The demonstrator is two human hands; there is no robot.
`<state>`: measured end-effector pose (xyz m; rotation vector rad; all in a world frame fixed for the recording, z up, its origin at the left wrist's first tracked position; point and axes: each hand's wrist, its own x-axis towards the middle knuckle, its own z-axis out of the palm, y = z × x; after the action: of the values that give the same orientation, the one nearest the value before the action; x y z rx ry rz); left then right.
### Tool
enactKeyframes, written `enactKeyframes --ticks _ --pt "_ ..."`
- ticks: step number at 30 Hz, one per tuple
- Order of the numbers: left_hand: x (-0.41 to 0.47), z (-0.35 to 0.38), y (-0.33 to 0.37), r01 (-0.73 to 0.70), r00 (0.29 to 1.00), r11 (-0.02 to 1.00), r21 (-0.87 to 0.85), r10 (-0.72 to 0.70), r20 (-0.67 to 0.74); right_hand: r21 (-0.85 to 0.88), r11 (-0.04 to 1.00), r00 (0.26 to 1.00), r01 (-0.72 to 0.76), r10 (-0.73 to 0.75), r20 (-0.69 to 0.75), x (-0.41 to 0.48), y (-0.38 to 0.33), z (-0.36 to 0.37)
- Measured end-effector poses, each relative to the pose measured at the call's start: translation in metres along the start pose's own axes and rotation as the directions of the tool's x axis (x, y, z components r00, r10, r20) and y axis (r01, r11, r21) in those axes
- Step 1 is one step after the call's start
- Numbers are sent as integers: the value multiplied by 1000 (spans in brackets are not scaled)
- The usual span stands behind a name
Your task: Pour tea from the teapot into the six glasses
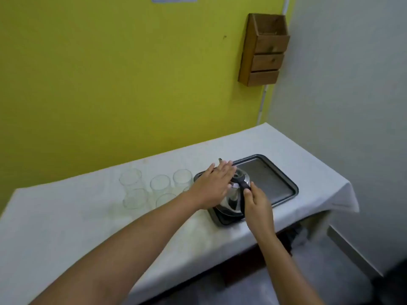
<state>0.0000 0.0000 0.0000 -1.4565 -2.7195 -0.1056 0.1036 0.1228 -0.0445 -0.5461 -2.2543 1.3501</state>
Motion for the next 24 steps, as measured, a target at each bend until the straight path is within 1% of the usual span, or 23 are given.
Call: enactKeyframes --ticks 3,5,8,10,16,21,24 --pt "7 7 6 -36 999 999 -1 35 -15 109 989 989 -95 106 -99 -3 0 5" --pt "11 14 8 -59 998 998 4 59 -2 159 971 971 -178 199 -132 -2 0 7" --pt "14 19 7 -56 998 998 -16 56 2 202 932 938 -301 327 -112 3 0 7" --pt "15 23 7 -56 998 997 -43 57 6 232 914 928 -332 361 -96 2 2 11" --pt "18 32 5 -45 999 998 -48 45 -9 325 874 899 -361 418 -126 8 6 23" --pt "20 36 11 -19 999 999 -26 18 -27 381 864 899 -330 411 -151 13 15 23" --pt "23 40 17 18 999 1000 -17 -19 -50 381 873 904 -305 391 -173 22 21 18"
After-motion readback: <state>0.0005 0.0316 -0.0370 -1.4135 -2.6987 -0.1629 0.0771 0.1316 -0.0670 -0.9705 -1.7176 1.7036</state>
